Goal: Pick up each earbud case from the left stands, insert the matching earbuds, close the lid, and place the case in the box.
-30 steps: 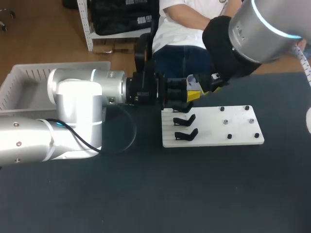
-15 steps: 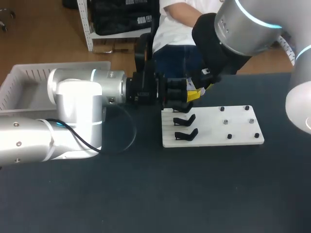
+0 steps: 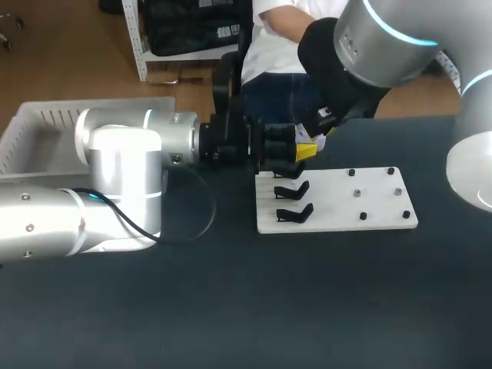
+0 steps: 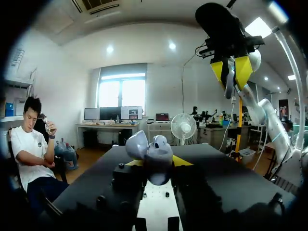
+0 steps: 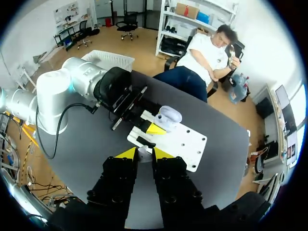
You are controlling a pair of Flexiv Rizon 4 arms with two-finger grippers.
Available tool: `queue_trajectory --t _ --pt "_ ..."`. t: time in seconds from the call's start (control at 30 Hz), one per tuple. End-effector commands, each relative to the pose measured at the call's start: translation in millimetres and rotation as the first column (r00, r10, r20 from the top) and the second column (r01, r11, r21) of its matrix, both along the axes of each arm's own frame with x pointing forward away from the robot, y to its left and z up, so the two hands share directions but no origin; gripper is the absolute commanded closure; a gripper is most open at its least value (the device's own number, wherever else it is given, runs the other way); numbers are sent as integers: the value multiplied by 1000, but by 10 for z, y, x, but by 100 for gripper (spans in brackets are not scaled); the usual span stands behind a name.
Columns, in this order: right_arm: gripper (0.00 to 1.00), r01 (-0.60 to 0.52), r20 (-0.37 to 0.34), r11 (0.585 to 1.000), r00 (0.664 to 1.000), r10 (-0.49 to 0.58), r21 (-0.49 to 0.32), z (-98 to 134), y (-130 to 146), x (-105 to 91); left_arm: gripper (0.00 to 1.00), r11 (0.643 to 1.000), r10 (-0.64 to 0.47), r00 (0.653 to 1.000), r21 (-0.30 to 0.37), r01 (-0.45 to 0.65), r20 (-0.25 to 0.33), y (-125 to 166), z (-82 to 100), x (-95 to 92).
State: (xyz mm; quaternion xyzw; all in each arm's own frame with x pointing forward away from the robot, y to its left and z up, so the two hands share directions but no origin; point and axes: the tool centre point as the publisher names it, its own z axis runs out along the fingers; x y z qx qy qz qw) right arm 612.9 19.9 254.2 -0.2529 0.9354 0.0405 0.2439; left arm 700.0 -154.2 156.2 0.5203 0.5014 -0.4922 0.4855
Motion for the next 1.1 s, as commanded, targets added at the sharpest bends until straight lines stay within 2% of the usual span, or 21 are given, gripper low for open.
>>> queue_trajectory --t 0.03,0.4,0.47,0.73,0.93,1.1 --pt "100 -8 -7 1000 1000 8 -13 -80 125 172 100 1000 7 1000 -4 -7 4 0 -6 -18" --pt "100 -30 -29 999 999 29 -35 -228 126 434 100 1000 7 1000 -4 -7 4 0 -6 -18" --pt "100 -32 -40 999 999 31 -19 -249 109 463 100 1000 7 1000 -4 -7 4 0 -6 -18" --pt "100 -21 -50 1000 999 21 2 -310 32 524 100 1000 7 1000 -4 -7 4 0 -6 -18" --pt "100 -23 -12 999 1000 23 25 -337 28 546 100 1000 7 1000 -4 -7 4 0 -6 -18" --pt "100 -25 -12 999 1000 25 29 -367 49 569 100 1000 7 1000 -4 -7 4 0 -6 -18"
